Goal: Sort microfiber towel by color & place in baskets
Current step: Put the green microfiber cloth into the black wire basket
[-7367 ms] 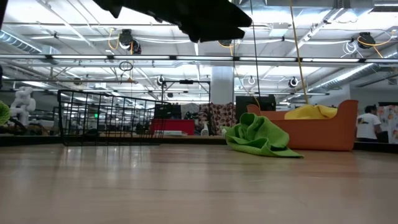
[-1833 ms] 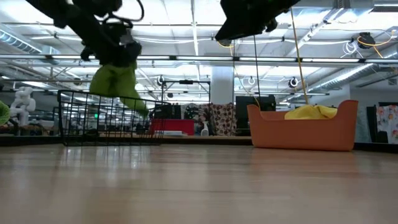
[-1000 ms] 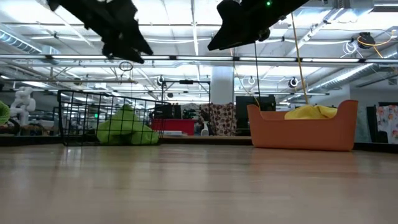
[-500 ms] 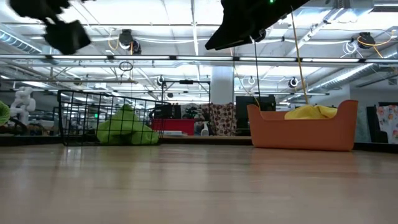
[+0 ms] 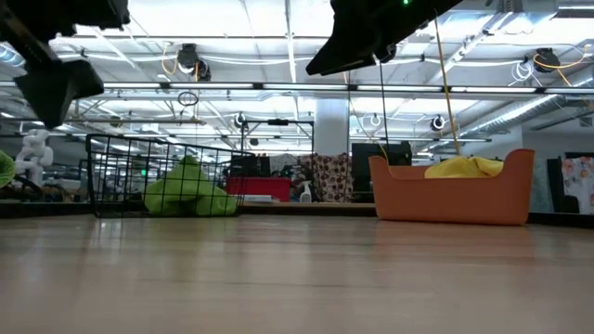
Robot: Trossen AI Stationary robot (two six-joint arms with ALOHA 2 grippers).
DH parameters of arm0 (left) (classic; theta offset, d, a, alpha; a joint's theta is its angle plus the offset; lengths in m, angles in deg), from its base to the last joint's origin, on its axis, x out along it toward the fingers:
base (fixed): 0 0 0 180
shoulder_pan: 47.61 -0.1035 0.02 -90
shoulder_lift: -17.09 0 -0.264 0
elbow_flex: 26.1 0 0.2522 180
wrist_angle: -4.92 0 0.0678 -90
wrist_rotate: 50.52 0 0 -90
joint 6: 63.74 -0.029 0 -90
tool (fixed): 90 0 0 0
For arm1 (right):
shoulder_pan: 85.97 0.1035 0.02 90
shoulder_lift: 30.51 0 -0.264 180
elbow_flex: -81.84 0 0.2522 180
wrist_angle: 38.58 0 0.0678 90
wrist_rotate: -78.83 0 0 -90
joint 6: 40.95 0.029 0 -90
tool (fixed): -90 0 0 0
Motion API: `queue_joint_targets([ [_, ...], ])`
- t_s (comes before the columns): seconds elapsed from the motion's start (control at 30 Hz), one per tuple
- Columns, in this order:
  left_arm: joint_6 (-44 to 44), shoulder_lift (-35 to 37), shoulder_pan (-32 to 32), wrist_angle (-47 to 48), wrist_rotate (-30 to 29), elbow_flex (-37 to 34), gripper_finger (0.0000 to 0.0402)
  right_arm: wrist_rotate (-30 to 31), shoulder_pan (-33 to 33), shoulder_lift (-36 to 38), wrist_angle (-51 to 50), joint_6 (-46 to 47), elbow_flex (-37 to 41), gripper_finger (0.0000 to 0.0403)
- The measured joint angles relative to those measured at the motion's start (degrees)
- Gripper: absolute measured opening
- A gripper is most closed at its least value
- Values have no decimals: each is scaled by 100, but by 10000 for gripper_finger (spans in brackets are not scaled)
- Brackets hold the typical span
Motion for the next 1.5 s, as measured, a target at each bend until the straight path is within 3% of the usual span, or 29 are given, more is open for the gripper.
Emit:
queue_joint_targets([
  [0.43, -7, -1022, 0, 0, 478, -4, 350, -208, 0, 4, -7, -22, 0, 221],
  [0.53, -139, -1185, 18, 4, 811, -7, 348, -210, 1, 4, -7, -63, 0, 221],
  [0.67, -339, -1382, 130, 5, 1196, -7, 334, -210, 1, 4, -9, -63, 0, 221],
  [0.9, -552, -1734, 425, -140, 1233, -9, 291, -208, 1, 4, -13, -65, 0, 221],
  [1.17, -1103, -2228, 514, -426, 1001, 1, 210, -208, 1, 4, -15, -64, 0, 221],
  [1.5, -1563, -2574, 354, -1177, 771, 11, 25, -208, 1, 4, -13, -66, 0, 221],
])
